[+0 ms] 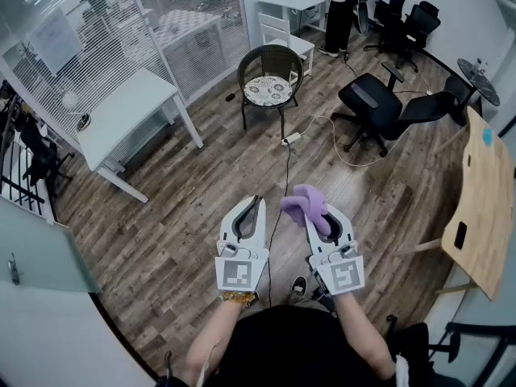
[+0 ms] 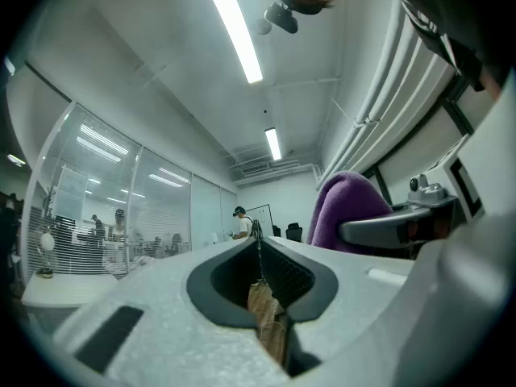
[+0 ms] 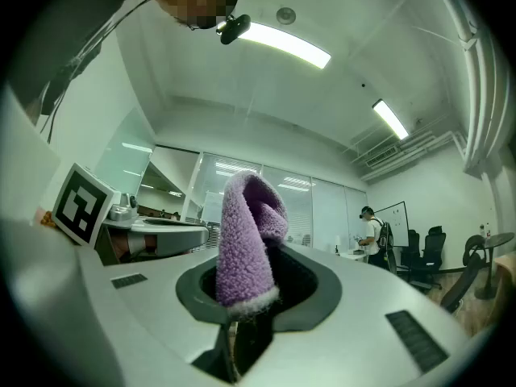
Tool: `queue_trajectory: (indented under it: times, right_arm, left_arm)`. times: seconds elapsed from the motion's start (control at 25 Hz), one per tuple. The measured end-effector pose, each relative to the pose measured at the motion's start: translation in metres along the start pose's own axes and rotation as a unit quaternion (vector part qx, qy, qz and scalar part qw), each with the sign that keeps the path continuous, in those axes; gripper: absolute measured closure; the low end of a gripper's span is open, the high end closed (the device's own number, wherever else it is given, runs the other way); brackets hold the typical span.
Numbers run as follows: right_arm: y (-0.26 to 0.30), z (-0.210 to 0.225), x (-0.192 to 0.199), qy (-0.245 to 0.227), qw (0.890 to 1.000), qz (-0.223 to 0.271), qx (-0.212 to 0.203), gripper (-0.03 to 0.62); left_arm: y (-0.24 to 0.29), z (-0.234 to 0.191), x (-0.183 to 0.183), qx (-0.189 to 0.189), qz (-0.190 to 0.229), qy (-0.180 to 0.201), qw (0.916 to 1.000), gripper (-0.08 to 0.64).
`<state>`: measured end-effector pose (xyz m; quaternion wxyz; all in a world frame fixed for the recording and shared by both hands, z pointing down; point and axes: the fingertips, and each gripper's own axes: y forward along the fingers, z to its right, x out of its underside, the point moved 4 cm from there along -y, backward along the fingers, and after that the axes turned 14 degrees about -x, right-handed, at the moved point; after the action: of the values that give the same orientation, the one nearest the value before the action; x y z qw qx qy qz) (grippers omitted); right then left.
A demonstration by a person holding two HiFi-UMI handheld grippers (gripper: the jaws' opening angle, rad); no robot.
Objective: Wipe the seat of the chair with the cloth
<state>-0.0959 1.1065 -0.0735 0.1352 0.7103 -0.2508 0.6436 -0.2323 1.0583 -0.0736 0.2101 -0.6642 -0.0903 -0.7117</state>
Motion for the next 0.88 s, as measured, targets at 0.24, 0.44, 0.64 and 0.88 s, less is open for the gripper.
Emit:
queue_trajectory:
  times: [0.24,0.44,0.64,0.88]
  right_arm:
    - [-0.008,0.037,0.010,0.017,1.000,0.000,0.005,0.514]
    - [-0.014,0.064,0.018,0.035,0.999,0.019,-0.019,0.512]
    - [-0.003,0.084,0.034,0.052,0.998,0.011,-0.037,0.512]
    - [0.035,0.100,0.052,0.060,0.998,-0.010,-0.033,0.511]
  left_arm:
    - [0.025,0.024,0.003,0.004,-0.007,0.018,0.9998,0.531]
    - [0.041,0.047,0.008,0.000,-0.016,0.031,0.9994,0.531]
    - [0.063,0.053,0.014,-0.010,-0.017,0.031,0.9993,0.531]
    - [0.096,0.031,0.028,-0.008,-0.023,0.020,0.9995,0.531]
